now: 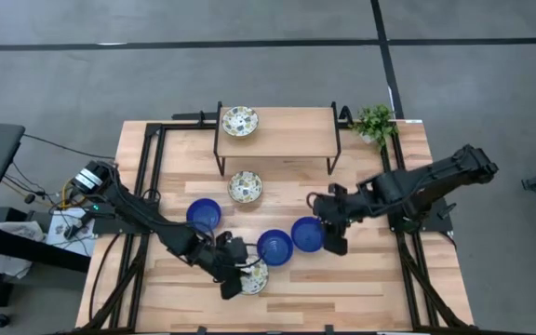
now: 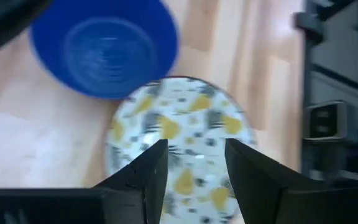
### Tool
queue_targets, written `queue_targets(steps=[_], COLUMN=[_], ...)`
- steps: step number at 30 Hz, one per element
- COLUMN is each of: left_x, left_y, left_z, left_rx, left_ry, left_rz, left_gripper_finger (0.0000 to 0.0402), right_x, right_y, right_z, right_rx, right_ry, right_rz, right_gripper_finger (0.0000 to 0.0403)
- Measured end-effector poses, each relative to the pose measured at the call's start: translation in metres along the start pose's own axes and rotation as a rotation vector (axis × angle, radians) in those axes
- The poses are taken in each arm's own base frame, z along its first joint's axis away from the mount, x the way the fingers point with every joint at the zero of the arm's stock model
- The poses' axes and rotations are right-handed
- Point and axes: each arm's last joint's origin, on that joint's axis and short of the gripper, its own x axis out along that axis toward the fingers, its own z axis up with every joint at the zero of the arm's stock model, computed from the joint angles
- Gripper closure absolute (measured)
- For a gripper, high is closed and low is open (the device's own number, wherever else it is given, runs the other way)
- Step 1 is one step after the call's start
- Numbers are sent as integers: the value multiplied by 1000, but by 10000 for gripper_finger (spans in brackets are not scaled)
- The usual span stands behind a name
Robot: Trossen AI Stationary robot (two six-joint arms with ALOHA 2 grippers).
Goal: Pick & Place Mini bowls
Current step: Stack the bottom white patterned bowl on top of the white patterned bowl on the shelf
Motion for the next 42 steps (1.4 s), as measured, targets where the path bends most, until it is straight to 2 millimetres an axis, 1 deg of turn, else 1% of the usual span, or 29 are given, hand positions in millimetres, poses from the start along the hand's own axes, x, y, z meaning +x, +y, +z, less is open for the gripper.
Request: queue_targets(steps=[5, 8, 11, 18, 24, 42], left_x=[0, 0, 2, 8, 8, 8], left_y=[5, 8, 10, 12, 12, 11], left_z=[-1, -2, -4, -9, -8, -9], left_rx=[65, 116, 127, 137, 131, 53], left_ry=[-11, 0, 22, 49, 46, 60], left_rz=[77, 111, 128, 157, 159, 134], left_gripper_finger=[244, 244, 244, 244, 244, 244], right_x=[5, 8, 8, 7, 7, 6], right_y=[21, 28, 33, 35, 34, 39], right_z=[-9, -11, -15, -15, -13, -12], right_rx=[-34, -37, -45, -14, 24, 41], right_ry=[2, -22, -33, -63, -77, -100], right_rz=[2, -40, -55, -82, -81, -50], right_gripper_finger=[296, 296, 296, 296, 296, 296])
